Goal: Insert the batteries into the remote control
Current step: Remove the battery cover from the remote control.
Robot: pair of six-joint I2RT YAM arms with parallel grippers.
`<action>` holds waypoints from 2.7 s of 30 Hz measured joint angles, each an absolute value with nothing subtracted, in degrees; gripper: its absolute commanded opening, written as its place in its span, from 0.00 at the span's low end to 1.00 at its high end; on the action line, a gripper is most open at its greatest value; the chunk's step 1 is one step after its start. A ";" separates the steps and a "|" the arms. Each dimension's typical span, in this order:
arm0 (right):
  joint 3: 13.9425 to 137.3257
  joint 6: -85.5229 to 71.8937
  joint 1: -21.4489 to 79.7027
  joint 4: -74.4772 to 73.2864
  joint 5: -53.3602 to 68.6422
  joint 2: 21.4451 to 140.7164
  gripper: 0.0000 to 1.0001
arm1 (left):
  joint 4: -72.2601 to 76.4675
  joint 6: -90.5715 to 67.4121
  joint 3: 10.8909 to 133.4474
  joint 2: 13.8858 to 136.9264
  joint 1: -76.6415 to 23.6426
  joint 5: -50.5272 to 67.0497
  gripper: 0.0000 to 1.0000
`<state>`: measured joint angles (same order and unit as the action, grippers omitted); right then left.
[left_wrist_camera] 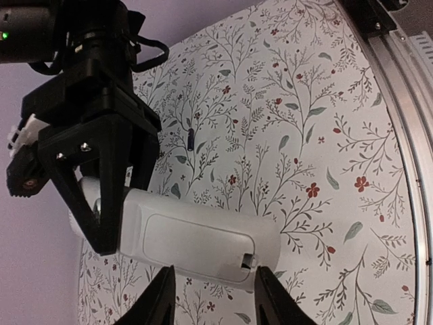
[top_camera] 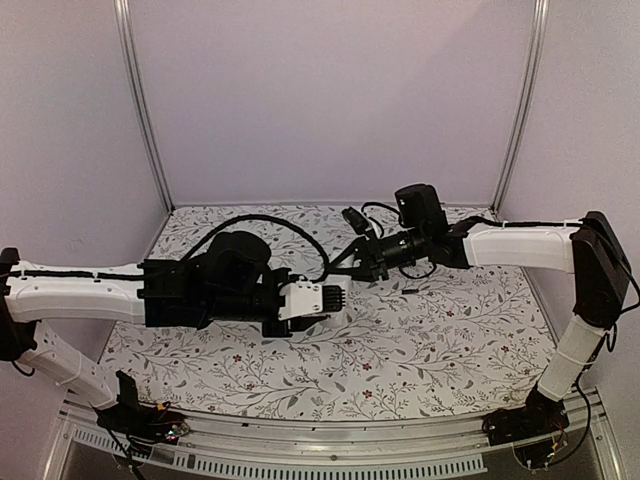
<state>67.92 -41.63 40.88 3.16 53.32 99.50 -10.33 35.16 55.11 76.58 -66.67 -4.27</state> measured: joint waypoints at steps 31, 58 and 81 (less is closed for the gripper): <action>67.53 -42.15 41.63 3.95 54.57 99.74 0.00 | -11.00 38.17 57.14 80.27 -67.81 -6.33 0.38; 67.66 -46.72 41.10 7.33 56.31 102.61 0.00 | -8.80 40.71 54.65 76.53 -68.51 -8.58 0.37; 63.07 -55.20 37.34 17.39 54.78 102.61 0.00 | -8.27 33.23 54.65 77.58 -67.55 -12.47 0.79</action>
